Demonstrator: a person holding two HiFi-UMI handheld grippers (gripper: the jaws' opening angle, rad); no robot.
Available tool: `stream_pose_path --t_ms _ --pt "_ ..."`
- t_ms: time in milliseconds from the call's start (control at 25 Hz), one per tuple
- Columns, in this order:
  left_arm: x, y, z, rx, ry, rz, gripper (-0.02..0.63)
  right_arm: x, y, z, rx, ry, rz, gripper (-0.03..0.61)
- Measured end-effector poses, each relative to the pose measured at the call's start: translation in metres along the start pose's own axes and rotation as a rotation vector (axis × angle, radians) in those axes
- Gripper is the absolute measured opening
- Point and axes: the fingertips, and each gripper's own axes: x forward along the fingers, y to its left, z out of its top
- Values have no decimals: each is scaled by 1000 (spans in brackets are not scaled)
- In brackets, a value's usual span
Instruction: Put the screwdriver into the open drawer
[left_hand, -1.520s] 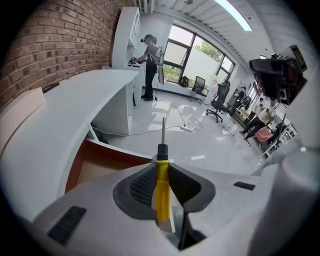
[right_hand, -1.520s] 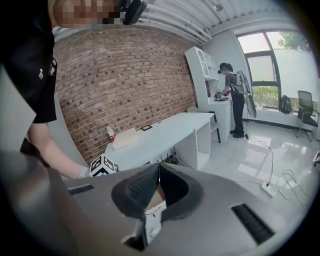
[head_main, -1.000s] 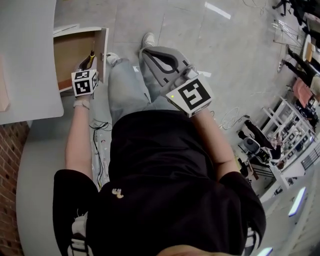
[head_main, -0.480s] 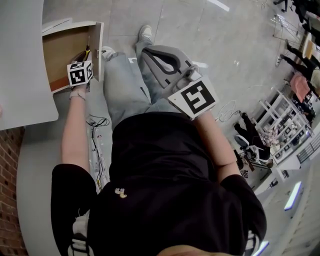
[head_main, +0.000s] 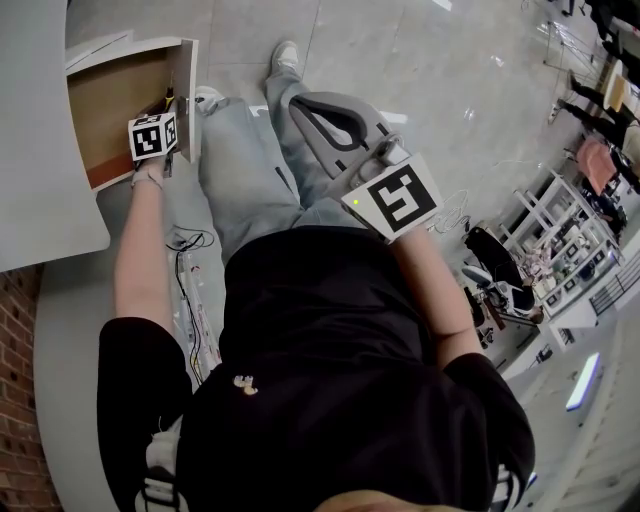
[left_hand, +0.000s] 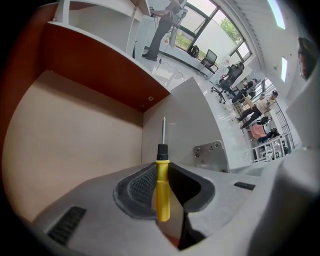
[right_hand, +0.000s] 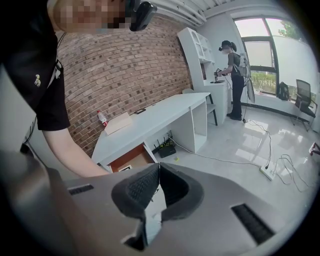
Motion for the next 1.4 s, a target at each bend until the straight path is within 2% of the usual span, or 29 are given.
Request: stream_pose_path --t_ms 280,520,760,1200,1400 --pt "11 13 -13 -27 34 18 74 1 1 -2 -10 16 4 12" --pt "15 19 -2 -35 26 38 74 0 2 -1 -10 30 13 12" --pt "22 25 -7 1 67 51 74 1 3 -6 -11 41 13 12" --pt "2 27 -22 -28 73 115 75 0 8 -4 -27 27 16 12" --pt "-23 37 -41 -13 55 168 73 -1 41 -9 -55 3 30 12"
